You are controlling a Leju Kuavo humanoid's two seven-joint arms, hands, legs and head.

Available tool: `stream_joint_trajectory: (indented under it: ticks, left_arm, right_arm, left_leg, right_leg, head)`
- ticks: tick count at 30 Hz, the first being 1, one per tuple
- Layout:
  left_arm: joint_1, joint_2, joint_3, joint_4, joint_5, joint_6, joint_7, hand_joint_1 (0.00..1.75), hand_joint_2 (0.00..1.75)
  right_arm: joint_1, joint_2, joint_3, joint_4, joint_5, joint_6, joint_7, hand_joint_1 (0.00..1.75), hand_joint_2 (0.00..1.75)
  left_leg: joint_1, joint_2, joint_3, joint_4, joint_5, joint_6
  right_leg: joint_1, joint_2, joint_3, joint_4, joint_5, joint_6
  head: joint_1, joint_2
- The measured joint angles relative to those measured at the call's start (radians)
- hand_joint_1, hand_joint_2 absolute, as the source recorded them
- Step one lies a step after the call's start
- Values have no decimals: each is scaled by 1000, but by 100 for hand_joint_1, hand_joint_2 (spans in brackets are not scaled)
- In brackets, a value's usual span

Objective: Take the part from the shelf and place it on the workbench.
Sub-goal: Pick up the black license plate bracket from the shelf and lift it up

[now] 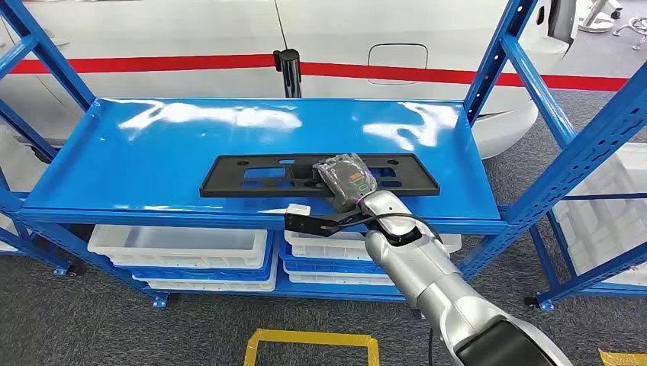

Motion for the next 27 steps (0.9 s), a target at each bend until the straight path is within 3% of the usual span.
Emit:
stream_joint_trajectory:
  ticks: [4,10,21,27]
  left_arm:
    - [0,0,11,0,2,4,17,0,175]
    - [0,0,16,0,-21,-4,154,0,175]
    - [0,-4,12,0,-61,-15,227,0,175]
    - [-1,-6,1,0,-95,-38,259,0,175]
  right_arm:
    - [12,-27,-5,-109,-6,17,7,175,175]
    - [42,-62,-6,-253,2,38,11,175,175]
    - [84,-82,-21,-309,12,20,28,175,175]
    - [99,-83,-25,-306,38,21,40,175,175]
  left_leg:
    - [0,0,0,0,0,0]
    - [0,0,0,0,-1,0]
    - [0,0,0,1,-1,0]
    - [-2,0,-2,6,-6,7]
  right_leg:
    - [0,0,0,0,0,0]
    - [0,0,0,0,0,0]
    - [-1,0,0,-1,0,0]
    - [-6,0,0,-2,1,2]
  head:
    - [0,0]
    - [0,0]
    - [0,0]
    - [0,0]
